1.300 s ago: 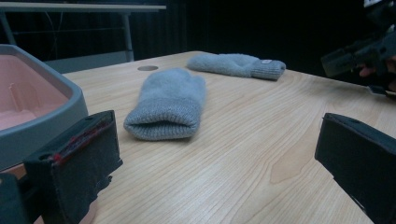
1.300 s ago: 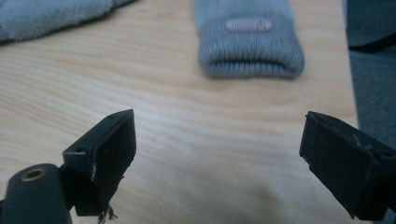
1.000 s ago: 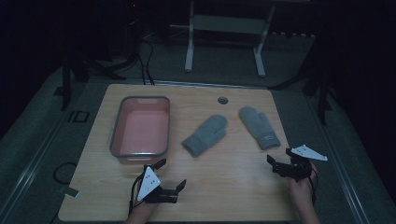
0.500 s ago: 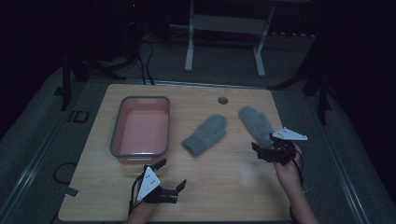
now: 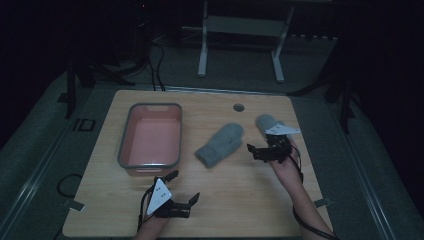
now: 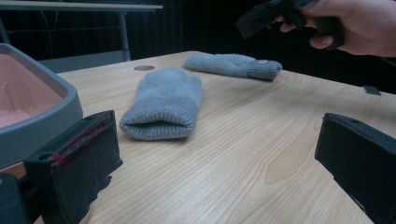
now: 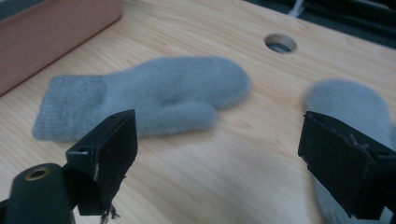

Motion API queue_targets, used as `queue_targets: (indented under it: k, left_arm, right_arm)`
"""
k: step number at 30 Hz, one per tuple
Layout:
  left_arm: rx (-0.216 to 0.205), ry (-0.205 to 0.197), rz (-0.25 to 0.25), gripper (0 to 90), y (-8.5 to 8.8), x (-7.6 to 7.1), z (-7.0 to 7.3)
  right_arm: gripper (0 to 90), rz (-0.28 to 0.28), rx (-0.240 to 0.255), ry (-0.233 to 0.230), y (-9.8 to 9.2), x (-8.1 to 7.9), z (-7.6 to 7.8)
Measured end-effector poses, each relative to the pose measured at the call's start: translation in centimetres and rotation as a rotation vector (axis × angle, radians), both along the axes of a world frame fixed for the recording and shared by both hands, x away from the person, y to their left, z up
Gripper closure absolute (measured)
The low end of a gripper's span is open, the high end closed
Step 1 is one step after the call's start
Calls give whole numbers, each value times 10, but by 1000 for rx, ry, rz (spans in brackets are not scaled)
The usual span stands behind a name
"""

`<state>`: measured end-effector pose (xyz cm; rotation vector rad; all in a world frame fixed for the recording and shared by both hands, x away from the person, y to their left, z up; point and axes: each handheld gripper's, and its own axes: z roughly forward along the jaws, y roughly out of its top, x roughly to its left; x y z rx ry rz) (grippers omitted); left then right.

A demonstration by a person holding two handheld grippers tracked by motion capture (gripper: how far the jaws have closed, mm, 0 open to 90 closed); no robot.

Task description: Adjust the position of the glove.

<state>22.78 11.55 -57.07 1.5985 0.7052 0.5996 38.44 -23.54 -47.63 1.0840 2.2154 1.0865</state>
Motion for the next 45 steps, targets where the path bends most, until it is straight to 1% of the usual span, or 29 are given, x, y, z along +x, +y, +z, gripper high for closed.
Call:
queue_targets:
  k: [1,2,3,5,6,8,11,14,16,18,22,23,26,27,28,31,35,36,38,39,40,41,45]
  left_arm:
    - [0,0,-1,2,0,0,0]
    - [0,0,-1,2,0,0,0]
    - [0,2,-3,2,0,0,0]
    - [0,2,-4,2,0,0,0]
    - [1,3,-5,2,0,0,0]
    - [1,4,-8,2,0,0,0]
    - [5,2,-11,2,-1,0,0]
    - [7,2,-13,2,-1,0,0]
    - [7,1,-13,2,-1,-1,0]
    - [8,1,-15,2,-1,-1,0]
    - [11,1,-15,2,-1,-1,0]
    - [10,2,-16,2,-1,-1,0]
    - [11,2,-16,2,-2,-1,0]
    - [11,2,-16,2,-2,-1,0]
    - [11,2,-17,2,-2,-1,0]
    - [11,2,-18,2,-2,-1,0]
    - [11,2,-19,2,-2,-1,0]
    - [11,2,-19,2,-2,-1,0]
    - [10,2,-19,2,-2,-1,0]
    - [10,2,-19,2,-2,-1,0]
    - [10,2,-19,2,-2,-1,0]
    - [11,2,-19,2,-2,-1,0]
    - [13,2,-20,2,-2,-1,0]
  right_arm:
    - [107,19,-1,5,5,2,0]
    - [107,19,-1,5,5,2,0]
    - [107,42,2,13,15,6,-1]
    - [107,63,-14,19,25,10,-2]
    - [107,83,-15,30,30,13,-3]
    - [120,99,-40,34,40,18,-4]
    - [126,115,-66,47,53,26,-7]
    - [128,128,-62,78,64,36,-12]
    - [129,127,-69,81,67,38,-14]
    - [128,136,-71,99,77,44,-20]
    - [133,131,-88,114,88,54,-31]
    - [133,130,-86,125,91,57,-33]
    - [133,122,-107,134,98,64,-40]
    - [134,112,-109,143,100,67,-43]
    - [139,110,-107,145,100,69,-45]
    - [142,99,-128,154,104,74,-52]
    - [144,88,-142,182,106,80,-61]
    - [144,84,-141,183,107,80,-62]
    - [158,77,-155,174,107,80,-65]
    - [181,75,-159,173,107,80,-66]
    - [181,75,-159,173,107,80,-66]
    - [209,80,-163,172,107,80,-67]
    - [464,105,-164,183,104,81,-65]
